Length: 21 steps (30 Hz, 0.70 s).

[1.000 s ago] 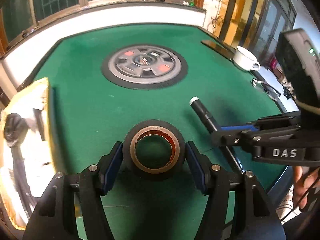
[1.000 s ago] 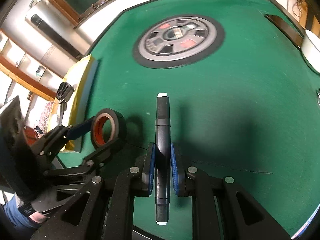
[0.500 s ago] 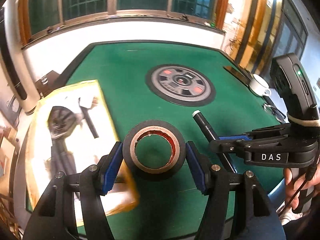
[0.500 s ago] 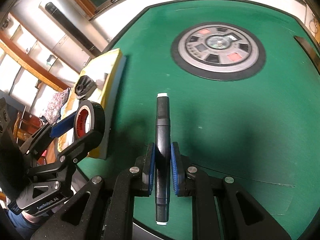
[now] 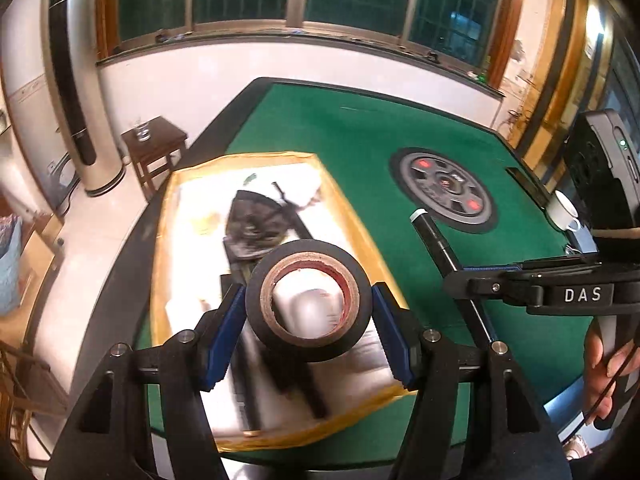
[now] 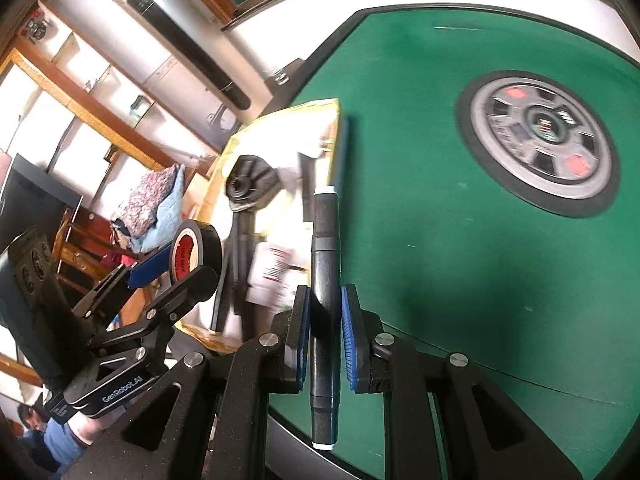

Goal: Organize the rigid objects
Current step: 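Carry the tape roll and marker over the tray with both tools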

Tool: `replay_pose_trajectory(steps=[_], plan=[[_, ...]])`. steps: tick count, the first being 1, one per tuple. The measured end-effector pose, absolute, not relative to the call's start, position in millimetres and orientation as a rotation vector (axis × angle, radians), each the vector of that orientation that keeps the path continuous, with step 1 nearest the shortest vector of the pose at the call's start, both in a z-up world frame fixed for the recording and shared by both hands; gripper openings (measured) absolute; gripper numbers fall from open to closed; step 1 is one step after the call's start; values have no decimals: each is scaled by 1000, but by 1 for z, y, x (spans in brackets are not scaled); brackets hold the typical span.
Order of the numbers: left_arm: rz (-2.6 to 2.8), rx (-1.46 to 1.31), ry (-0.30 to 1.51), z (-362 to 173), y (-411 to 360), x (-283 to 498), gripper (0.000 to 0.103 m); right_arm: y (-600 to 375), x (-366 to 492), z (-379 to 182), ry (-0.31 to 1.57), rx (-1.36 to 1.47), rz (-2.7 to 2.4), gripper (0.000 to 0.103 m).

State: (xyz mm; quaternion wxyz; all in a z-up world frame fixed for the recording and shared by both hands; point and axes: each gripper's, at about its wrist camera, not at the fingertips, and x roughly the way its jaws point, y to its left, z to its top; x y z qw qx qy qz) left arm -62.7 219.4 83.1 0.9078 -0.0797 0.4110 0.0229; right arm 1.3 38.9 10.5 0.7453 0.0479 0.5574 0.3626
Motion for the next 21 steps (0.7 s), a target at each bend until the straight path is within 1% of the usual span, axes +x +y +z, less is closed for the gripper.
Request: replay_pose_trajectory(steps=[11, 16, 21], plan=[[77, -198, 898, 61, 261, -55, 62, 108, 8, -2, 1271, 81, 816, 14], [71, -204, 921, 52, 268, -52, 62, 121, 17, -13, 1318, 99, 782, 14], [66, -198, 931, 45, 271, -48, 62, 126, 22, -17, 1323, 88, 747, 14]])
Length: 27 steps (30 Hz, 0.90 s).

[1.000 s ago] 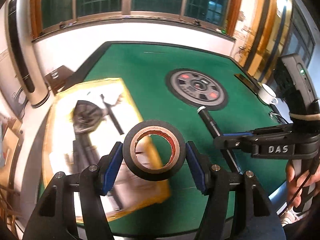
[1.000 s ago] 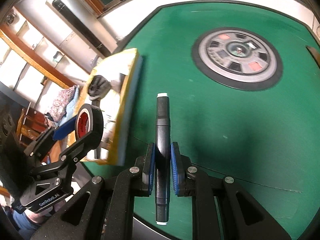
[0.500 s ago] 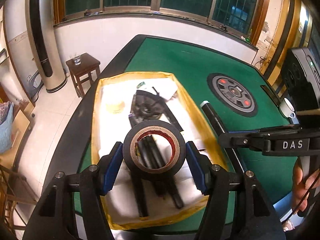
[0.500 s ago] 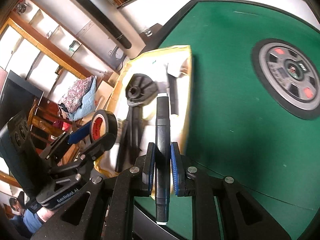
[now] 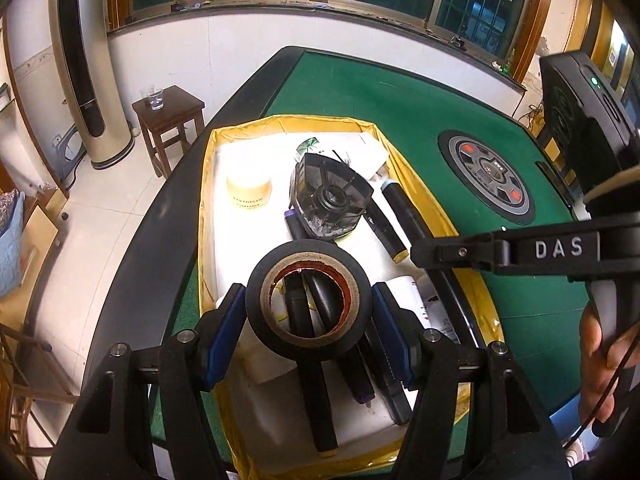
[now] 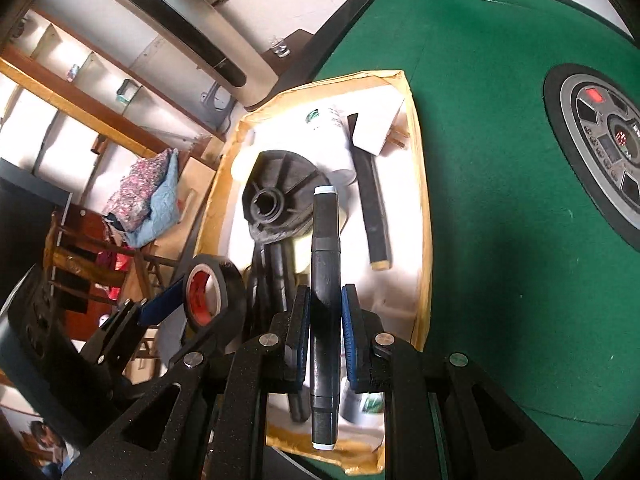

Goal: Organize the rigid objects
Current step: 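Carry the tape roll and marker over the tray with both tools, then lower the tape roll and marker into the tray with both tools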

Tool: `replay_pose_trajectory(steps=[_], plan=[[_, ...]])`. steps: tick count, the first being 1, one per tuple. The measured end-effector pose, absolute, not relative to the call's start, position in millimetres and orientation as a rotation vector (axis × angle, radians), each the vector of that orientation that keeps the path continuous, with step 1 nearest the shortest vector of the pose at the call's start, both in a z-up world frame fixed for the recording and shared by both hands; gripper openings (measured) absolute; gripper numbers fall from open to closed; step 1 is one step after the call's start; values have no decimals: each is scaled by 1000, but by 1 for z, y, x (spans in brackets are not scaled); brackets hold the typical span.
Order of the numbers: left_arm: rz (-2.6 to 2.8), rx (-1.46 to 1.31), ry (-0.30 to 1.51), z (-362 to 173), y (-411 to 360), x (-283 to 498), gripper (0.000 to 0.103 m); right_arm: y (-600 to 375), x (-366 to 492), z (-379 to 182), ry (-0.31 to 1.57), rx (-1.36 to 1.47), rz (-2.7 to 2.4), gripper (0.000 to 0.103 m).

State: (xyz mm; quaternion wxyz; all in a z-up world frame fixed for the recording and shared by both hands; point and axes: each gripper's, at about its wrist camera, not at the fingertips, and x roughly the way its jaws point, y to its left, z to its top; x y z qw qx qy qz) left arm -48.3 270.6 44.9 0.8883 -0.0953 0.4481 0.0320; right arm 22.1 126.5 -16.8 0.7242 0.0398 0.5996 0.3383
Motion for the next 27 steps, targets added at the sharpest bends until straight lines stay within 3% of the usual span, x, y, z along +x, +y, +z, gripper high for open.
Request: replay_pose_trajectory(steps=[27], plan=[[88, -141, 946, 37, 264, -39, 62, 146, 43, -23, 1307, 14, 690, 14]])
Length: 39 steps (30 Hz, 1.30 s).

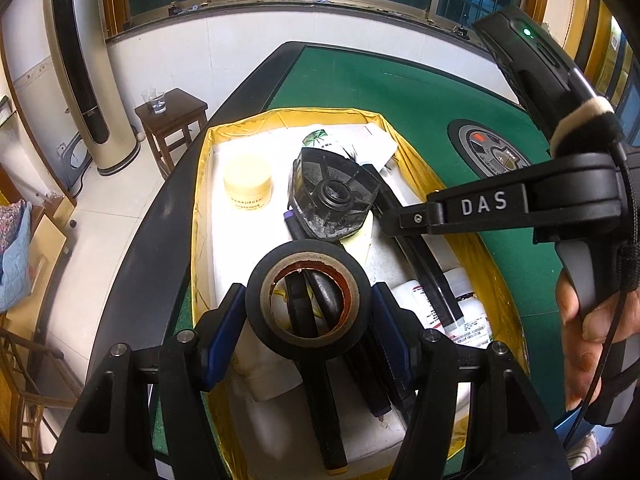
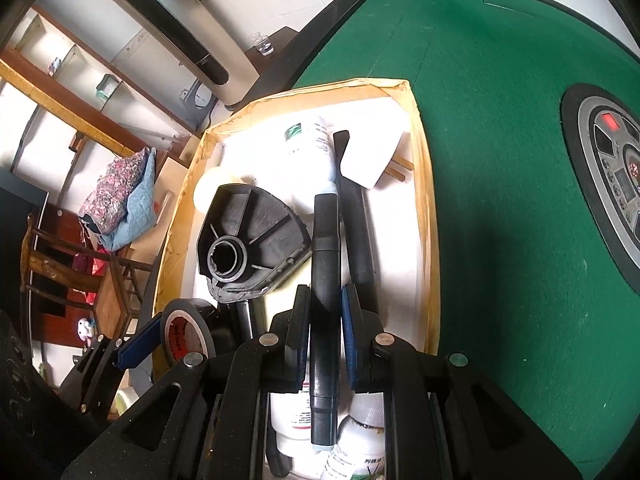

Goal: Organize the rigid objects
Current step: 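Lower the tape roll and marker into the tray with both tools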

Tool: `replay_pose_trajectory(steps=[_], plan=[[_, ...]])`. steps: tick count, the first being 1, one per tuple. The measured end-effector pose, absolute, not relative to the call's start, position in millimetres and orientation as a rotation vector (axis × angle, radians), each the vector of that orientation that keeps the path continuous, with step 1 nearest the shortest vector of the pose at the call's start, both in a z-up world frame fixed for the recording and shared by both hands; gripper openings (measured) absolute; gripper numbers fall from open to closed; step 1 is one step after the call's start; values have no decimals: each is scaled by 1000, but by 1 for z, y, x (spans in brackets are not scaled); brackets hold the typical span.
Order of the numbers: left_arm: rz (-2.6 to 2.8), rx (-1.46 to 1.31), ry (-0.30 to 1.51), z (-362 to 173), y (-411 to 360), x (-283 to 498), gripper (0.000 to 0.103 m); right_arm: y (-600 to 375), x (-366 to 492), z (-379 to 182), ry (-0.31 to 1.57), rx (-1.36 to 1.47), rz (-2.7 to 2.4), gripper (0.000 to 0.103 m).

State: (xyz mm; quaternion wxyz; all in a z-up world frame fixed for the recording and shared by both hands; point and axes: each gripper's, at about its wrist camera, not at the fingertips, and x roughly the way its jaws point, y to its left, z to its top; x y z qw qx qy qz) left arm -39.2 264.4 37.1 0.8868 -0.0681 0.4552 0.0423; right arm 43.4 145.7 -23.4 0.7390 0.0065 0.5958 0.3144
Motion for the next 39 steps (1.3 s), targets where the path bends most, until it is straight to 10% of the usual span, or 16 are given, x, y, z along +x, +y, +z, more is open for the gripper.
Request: replay_pose_trajectory(steps=[39], plan=[[126, -58, 927, 43, 249, -40, 68, 144, 39, -17, 1293, -8, 721, 25]])
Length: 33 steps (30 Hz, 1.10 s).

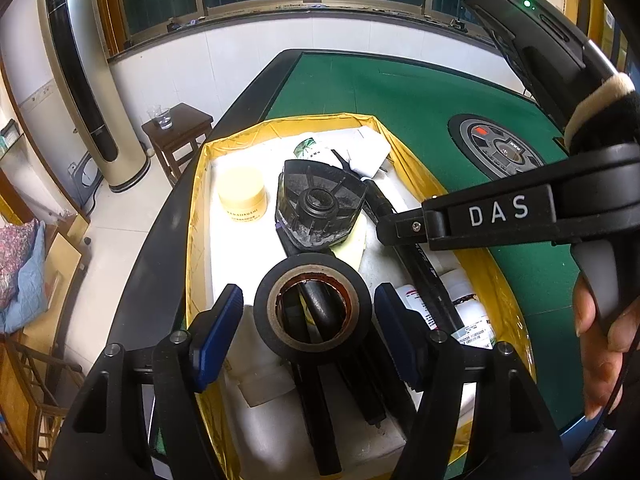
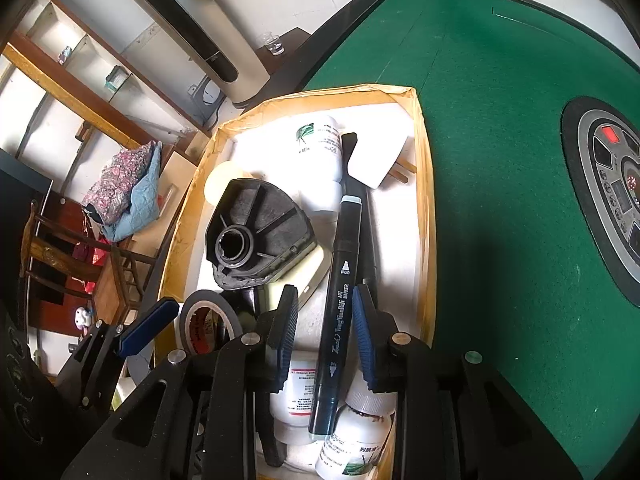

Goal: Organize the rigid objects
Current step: 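Lower the tape roll and marker into the tray with both tools, then open both tools to release the tape roll and marker in the tray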

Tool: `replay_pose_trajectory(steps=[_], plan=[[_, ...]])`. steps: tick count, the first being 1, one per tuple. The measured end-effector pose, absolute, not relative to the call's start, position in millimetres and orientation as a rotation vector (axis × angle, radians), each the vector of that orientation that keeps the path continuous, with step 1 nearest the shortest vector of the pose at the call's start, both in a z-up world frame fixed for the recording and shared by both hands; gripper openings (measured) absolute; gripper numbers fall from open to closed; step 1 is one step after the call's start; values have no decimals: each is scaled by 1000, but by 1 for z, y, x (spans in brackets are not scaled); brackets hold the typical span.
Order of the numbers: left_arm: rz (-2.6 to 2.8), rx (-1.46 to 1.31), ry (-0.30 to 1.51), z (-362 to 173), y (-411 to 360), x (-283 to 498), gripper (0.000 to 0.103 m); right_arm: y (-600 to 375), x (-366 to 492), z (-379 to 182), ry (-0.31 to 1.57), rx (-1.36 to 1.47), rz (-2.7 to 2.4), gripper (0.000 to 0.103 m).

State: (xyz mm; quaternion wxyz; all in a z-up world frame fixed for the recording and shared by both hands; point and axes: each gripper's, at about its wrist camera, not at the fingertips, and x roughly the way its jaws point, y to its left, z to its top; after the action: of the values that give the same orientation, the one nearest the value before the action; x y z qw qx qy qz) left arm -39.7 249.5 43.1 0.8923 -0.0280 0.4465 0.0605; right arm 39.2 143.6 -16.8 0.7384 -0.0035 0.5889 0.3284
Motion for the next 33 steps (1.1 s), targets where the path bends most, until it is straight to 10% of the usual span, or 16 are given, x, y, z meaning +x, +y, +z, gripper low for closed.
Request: replay_pose_trajectory(steps=[33], plan=[[142, -33, 867, 57, 226, -59, 68, 120, 26, -7, 1251, -13, 698, 25]])
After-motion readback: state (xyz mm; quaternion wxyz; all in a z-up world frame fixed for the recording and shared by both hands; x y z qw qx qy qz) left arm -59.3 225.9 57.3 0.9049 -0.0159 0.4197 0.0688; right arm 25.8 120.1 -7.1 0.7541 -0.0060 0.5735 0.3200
